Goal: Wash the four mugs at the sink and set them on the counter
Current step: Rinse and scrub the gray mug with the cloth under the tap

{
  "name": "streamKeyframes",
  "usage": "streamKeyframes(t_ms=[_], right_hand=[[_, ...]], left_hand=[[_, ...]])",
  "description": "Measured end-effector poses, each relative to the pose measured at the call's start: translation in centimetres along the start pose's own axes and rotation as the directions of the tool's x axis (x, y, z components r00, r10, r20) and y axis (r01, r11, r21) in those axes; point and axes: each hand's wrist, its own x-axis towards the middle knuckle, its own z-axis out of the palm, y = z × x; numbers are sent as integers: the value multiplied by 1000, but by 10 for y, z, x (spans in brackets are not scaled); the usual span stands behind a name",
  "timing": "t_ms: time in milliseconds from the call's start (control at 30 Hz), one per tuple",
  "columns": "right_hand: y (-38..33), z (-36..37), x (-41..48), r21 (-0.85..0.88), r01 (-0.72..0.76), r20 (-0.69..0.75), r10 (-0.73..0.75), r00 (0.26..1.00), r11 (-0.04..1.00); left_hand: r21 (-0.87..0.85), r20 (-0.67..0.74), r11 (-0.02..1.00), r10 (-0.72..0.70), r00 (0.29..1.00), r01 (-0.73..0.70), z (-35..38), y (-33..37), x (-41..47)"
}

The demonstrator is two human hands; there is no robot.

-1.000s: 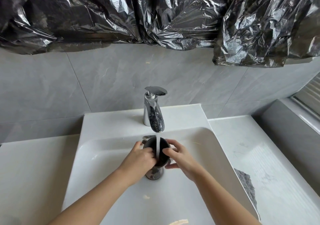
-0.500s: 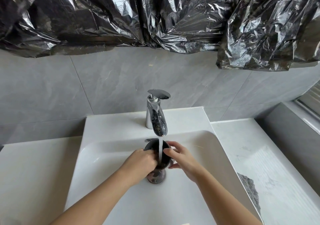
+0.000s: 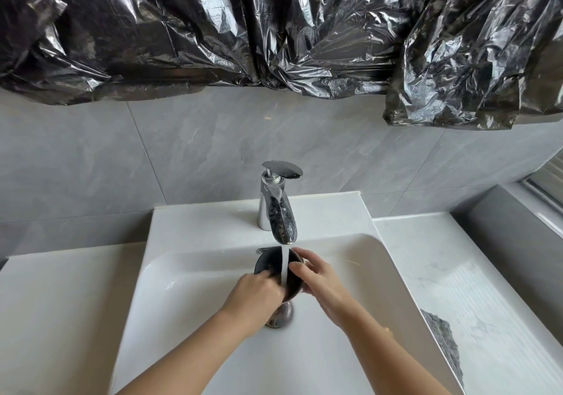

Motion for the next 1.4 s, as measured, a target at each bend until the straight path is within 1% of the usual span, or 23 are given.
streamKeyframes(t_ms=[67,200,300,367,400,500,533,567,600,633,700,733,800,867,1033,1100,1133,1167,1200,1233,1267,1333,1400], right_hand=[[8,3,-1,70,8,-57,-4,998,998],[22,9,-14,242,3,-27,4,1000,970],[18,8,-17,183,-6,7,5,1000,983],[15,3,-16,99,0,6,-1,1000,995],[14,0,-15,53,5,13,-5,1000,999],[9,-8,-12,-58,1,61,2,998,998],[7,-9,-12,-80,-9,76,15,997,997],[5,-9,-11,-87,-13,87,20,996,996],[5,-9,-12,-70,-10,91,16,996,998],[8,-9,-12,-30,-5,86,8,996,1000],[16,-7,-14,79,-26,64,21,998,997],[22,-5,-16,123,-49,55,43,998,991],[30,-2,-19,204,-77,32,72,997,976],[30,-1,-18,226,-86,11,85,996,970],[13,-7,-10,-37,-52,41,54,998,998],[3,-7,-8,-116,-51,61,59,996,992],[-1,-7,-8,-145,-53,76,65,995,988],[-4,-7,-7,-161,-55,89,70,994,986],[-5,-8,-7,-156,-59,95,74,993,986],[-3,-8,-6,-127,-71,91,83,992,989],[0,-9,-7,-71,-85,83,91,992,994],[9,-10,-8,102,-92,67,86,994,991],[15,-10,-9,225,-85,64,72,995,971]], left_hand=[[30,0,999,-19,1000,19,-1,2,1],[-183,-56,982,-62,997,51,5,13,-6],[-271,-69,962,-46,997,26,10,16,-10],[-254,-31,967,-11,999,2,2,12,-14],[-249,59,969,18,998,-3,-4,6,-15],[-28,167,989,149,975,-146,-1,-10,-14],[18,234,989,138,962,-147,5,-14,-11],[102,220,995,1,976,-24,6,-18,-7],[169,141,984,-80,987,56,13,-20,-7],[164,176,985,-89,980,61,13,-20,-6],[166,258,984,24,966,-69,8,-10,-2],[166,240,981,54,969,-96,4,-5,-4],[95,169,991,75,983,-92,-6,8,-7],[43,163,994,93,982,-101,7,10,-10],[34,129,996,72,989,-77,3,-2,-7],[160,224,981,76,972,-114,-4,-9,-2],[188,214,963,152,965,-193,-5,-9,-1],[113,205,976,160,966,-186,-5,-8,-3],[111,93,974,189,978,-199,-3,-6,-5],[150,46,983,98,994,-104,-3,-2,-6],[152,141,987,19,990,-41,-9,3,-6],[99,82,994,48,995,-56,-9,0,-8],[11,126,998,68,990,-70,-14,6,-9]])
